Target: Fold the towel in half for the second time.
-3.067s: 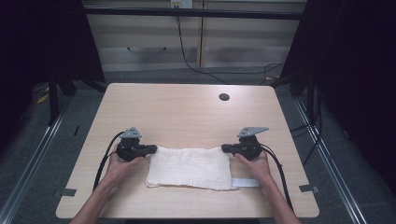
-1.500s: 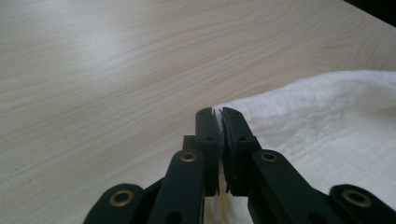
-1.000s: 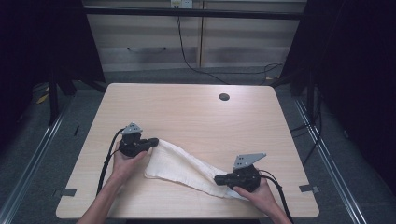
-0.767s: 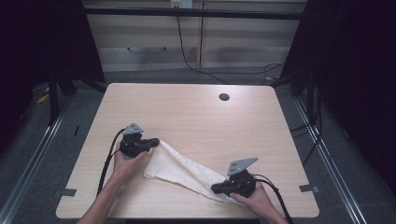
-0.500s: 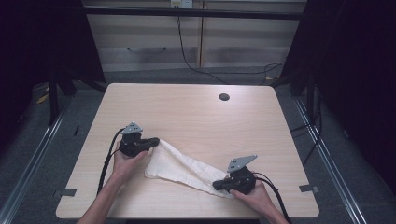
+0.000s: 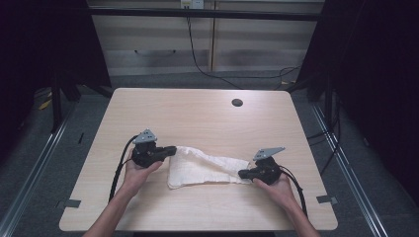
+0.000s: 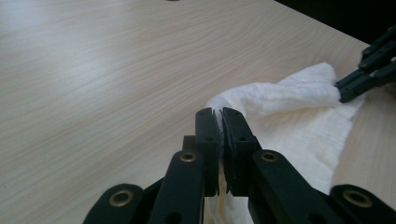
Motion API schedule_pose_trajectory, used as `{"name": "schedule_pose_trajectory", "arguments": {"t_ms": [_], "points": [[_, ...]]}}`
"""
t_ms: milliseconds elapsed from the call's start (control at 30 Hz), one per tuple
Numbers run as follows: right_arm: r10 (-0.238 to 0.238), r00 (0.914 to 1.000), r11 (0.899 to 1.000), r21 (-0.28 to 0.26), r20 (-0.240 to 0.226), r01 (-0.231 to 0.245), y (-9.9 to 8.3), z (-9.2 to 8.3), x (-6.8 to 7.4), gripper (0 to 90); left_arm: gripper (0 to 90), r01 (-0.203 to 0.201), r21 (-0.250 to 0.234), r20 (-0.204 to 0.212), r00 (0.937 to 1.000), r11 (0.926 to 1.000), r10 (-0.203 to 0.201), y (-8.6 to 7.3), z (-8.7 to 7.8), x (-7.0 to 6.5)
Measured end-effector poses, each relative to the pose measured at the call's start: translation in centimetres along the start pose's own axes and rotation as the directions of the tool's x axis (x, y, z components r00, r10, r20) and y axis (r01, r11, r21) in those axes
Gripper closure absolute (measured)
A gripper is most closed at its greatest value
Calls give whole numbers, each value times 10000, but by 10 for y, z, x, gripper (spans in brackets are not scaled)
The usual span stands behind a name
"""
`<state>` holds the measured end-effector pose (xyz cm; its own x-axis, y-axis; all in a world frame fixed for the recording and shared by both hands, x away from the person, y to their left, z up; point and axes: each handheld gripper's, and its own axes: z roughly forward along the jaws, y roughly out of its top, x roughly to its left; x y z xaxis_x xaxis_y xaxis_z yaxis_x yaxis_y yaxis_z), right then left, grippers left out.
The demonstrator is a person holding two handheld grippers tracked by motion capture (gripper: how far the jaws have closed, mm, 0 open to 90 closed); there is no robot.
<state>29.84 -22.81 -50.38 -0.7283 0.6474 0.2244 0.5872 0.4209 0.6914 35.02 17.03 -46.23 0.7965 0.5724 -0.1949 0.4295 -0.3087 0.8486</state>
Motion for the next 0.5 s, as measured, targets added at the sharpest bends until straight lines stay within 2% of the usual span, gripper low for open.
{"name": "schedule_pose_trajectory", "arguments": {"t_ms": [200,300,367,400,500], "points": [[-29,9999,10000,-23,143,30,0,0,0,874,860,-445,-37,231,9987,9990,446,4,-5,-12],[-14,9999,10000,-67,149,15,0,0,0,874,860,-935,119,404,9948,9955,930,3,-10,-23],[-8,9999,10000,-61,169,9,0,0,1,874,860,-1040,174,477,9935,9944,1031,2,-12,-26],[-38,9998,10000,-90,176,40,0,0,1,875,859,-1319,312,524,9901,9908,1302,0,-16,-30],[-17,9998,10000,-57,219,18,0,0,2,875,859,-1519,468,602,9870,9873,1490,-5,-19,-35]]}}
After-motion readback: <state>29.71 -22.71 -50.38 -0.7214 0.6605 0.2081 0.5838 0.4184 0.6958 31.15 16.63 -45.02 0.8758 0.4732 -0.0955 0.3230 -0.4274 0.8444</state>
